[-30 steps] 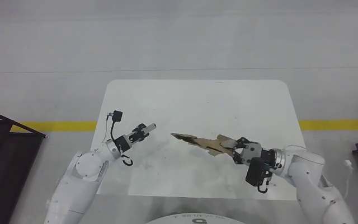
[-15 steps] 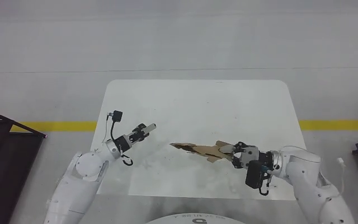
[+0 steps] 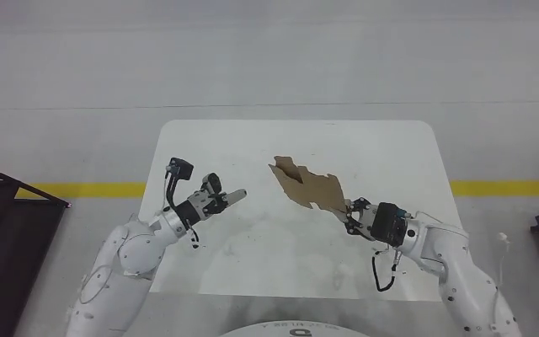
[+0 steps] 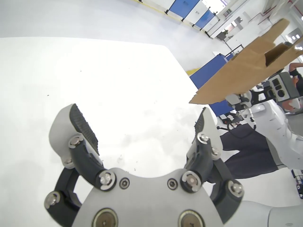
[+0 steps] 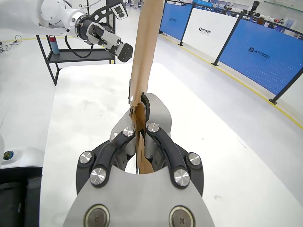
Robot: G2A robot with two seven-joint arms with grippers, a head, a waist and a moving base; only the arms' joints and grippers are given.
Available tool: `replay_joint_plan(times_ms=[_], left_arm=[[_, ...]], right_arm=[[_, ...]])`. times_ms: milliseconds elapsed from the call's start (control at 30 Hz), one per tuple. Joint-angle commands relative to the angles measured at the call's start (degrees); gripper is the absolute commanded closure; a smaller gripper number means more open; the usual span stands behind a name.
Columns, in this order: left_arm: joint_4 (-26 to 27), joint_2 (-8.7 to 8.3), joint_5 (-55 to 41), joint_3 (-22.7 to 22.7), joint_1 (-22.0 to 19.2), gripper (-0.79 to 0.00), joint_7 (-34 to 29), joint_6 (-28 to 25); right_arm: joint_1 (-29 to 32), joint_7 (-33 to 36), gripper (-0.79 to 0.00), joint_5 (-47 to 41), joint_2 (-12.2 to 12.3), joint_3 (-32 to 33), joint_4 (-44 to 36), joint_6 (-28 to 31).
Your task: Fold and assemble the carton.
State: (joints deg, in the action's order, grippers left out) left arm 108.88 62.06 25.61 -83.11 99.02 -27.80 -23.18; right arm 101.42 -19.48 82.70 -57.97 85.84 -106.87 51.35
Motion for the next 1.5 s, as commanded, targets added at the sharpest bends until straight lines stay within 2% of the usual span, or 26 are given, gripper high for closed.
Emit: replay_joint_plan(times_ms=[0, 100, 167, 233, 433, 900, 1233, 1467], left_arm=[[0.01, 0.00, -0.09, 0.00, 0.00, -0.785, 0.00, 0.00], [0.01, 0.00, -0.09, 0.00, 0.00, -0.785, 0.00, 0.00], [1.33, 0.00, 0.84, 1.12, -0.51, -0.785, 0.04, -2.65], [3.14, -0.13, 6.45, 2.02, -1.73, -0.785, -0.53, -4.69], [5.64, -0.03, 13.56, 6.50, -4.50, -0.785, -0.42, -8.77], [7.72, 0.28, 21.24, 13.21, -6.30, -0.785, -0.61, -5.64], [7.99, 0.10, 22.43, 14.25, -6.27, -0.785, -0.74, -4.91], [9.64, -0.11, 26.41, 13.21, -5.03, -0.785, 0.28, -0.72]], right_arm=[[0.00, -0.02, 0.000, 0.02, 0.00, 0.00, 0.00, 0.02], [0.00, -0.02, 0.000, 0.02, 0.00, 0.00, 0.00, 0.02], [-0.16, 0.18, 0.000, -0.87, -0.07, -0.73, -0.11, -0.18], [-0.91, 1.00, 0.000, -1.19, -0.08, -1.53, 0.10, 0.41], [-3.15, 2.92, 0.000, -2.36, -0.27, -4.34, 0.92, 0.13], [-7.83, 10.74, 0.000, -3.88, -0.82, -10.96, 1.36, -1.47], [-8.83, 13.10, 0.000, -2.61, -1.09, -14.89, 1.58, -3.25], [-8.29, 14.19, 0.000, -6.82, -1.38, -14.68, 3.08, -9.27]])
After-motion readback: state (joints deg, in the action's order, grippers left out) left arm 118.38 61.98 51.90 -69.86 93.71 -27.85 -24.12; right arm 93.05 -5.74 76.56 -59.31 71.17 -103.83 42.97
